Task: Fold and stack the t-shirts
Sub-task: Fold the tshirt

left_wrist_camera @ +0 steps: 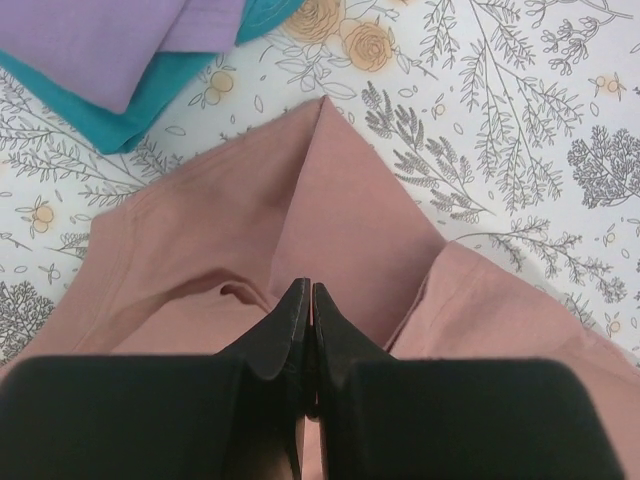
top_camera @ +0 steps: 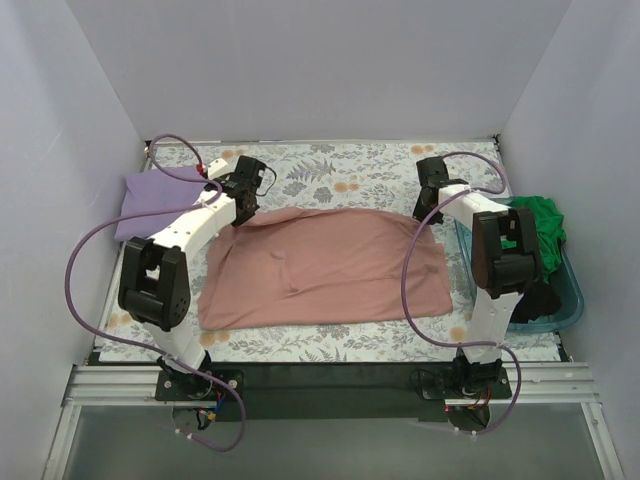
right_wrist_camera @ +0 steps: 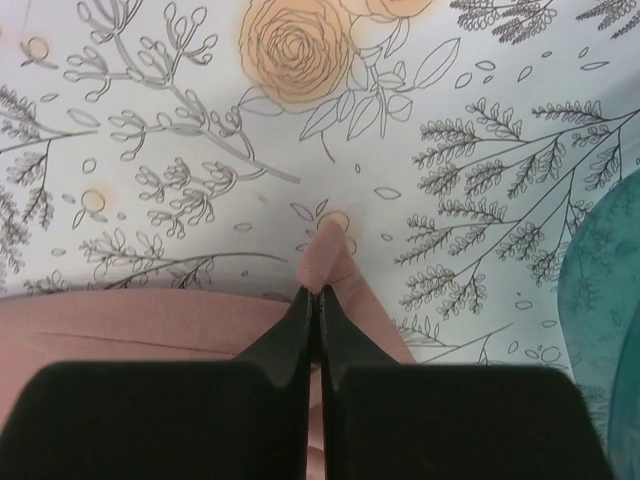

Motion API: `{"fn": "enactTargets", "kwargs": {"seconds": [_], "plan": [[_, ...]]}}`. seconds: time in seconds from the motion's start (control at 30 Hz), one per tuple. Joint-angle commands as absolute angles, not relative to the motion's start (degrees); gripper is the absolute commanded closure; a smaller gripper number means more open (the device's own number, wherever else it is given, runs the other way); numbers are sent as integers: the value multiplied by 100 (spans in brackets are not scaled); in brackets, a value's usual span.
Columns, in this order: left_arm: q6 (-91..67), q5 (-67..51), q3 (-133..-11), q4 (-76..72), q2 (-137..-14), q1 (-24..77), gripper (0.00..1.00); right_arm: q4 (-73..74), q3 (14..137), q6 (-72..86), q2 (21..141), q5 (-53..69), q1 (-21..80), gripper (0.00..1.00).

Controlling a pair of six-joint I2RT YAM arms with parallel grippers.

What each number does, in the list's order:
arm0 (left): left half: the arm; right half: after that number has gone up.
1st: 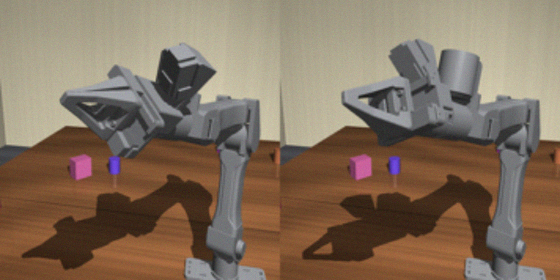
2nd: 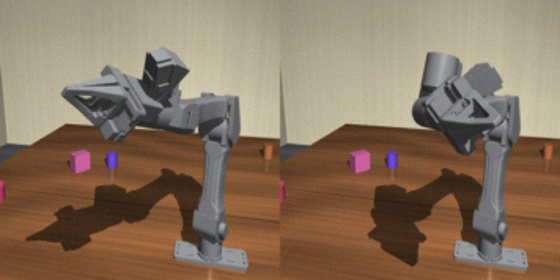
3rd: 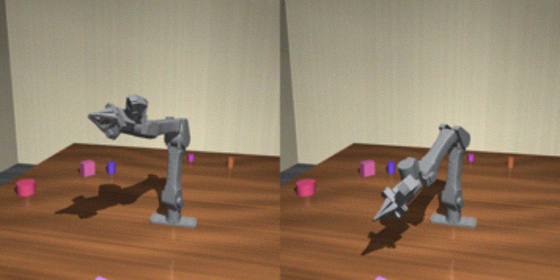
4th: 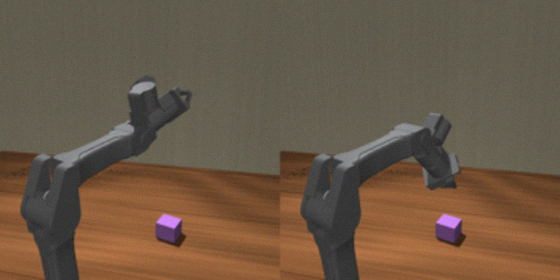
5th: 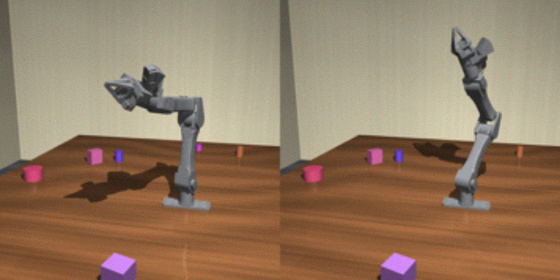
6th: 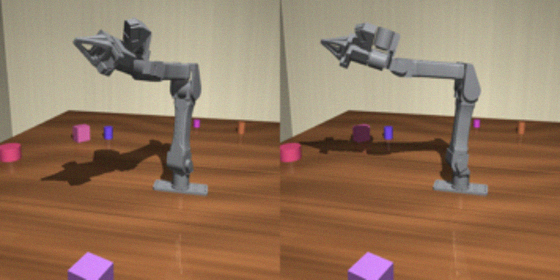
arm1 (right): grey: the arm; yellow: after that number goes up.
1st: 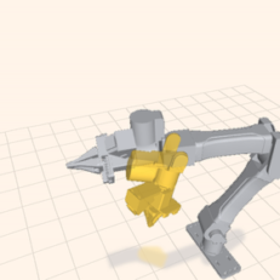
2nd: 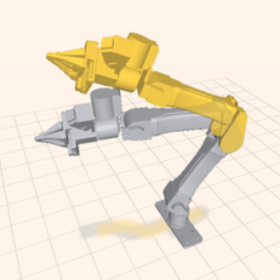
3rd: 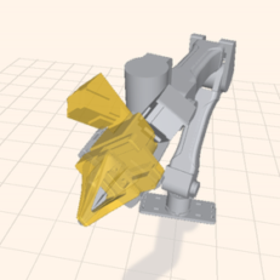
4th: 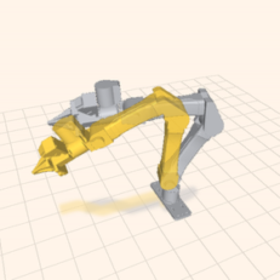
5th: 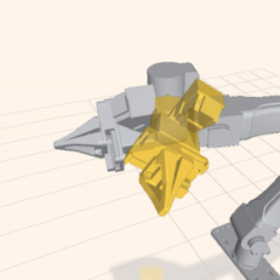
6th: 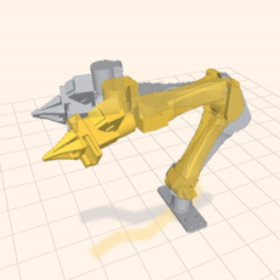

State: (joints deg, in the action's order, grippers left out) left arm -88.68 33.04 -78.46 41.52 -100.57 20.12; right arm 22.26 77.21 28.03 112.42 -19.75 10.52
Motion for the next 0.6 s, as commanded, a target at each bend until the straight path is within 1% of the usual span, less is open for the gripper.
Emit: {"fn": "enactTargets", "kwargs": {"seconds": [0.0, 0.4, 0.57], "plan": [[-9158, 3209, -7455, 4298, -9502, 2039, 100, 2127, 7411, 2663, 10715, -1907, 1090, 99], [-9395, 2734, -6021, 4166, -7912, 2100, 100, 1978, 6487, 2584, 9608, -1758, 1099, 99], [-9466, 2435, -5442, 4122, -7392, 2127, 100, 1978, 6267, 2514, 9431, -1784, 1099, 99]]}}
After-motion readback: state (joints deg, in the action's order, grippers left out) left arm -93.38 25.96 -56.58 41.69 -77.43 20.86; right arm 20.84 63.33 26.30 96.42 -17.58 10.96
